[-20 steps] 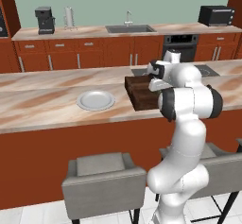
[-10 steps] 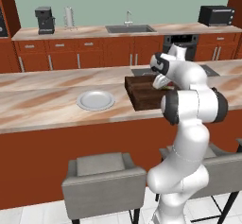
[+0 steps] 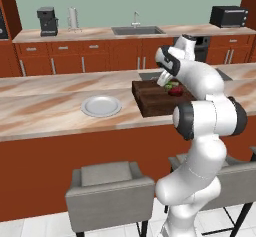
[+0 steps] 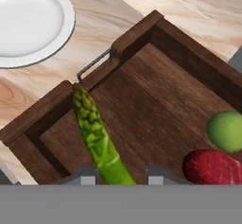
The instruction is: Create a steak meal by picking up the steak and asparagus from the tray and placing them on the plate. Leave the lime on the tray.
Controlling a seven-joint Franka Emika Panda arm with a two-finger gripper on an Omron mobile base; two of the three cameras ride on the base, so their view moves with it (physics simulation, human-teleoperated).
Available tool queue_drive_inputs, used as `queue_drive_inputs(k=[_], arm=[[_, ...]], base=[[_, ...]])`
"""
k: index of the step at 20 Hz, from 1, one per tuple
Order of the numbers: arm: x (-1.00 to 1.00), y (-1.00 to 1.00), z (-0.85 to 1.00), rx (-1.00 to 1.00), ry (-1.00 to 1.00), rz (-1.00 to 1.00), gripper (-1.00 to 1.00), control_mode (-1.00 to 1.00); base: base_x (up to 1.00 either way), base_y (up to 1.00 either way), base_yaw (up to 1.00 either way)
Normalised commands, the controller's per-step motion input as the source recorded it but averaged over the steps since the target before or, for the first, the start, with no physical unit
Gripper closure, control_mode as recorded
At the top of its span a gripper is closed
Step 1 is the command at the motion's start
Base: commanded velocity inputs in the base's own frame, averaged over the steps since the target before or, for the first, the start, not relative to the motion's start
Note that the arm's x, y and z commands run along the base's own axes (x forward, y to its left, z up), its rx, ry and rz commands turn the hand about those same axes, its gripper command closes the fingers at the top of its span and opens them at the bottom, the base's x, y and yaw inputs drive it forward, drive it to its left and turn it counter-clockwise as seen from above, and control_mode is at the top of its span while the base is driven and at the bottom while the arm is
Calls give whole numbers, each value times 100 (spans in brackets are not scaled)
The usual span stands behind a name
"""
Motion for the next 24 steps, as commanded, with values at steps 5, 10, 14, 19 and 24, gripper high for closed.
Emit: queue_drive_inputs(k=[5, 10, 14, 19, 24], arm=[[-33, 76, 46, -1, 0, 2, 100, -100], [-55, 92, 10, -5, 0, 1, 100, -100], [-41, 100, 0, -8, 2, 0, 100, -100], [-24, 93, -3, -7, 1, 0, 100, -100], [-1, 77, -19, -5, 4, 0, 100, -100]], base=[[0, 0, 0], [0, 0, 0], [0, 0, 0], [0, 0, 0], [0, 0, 0]])
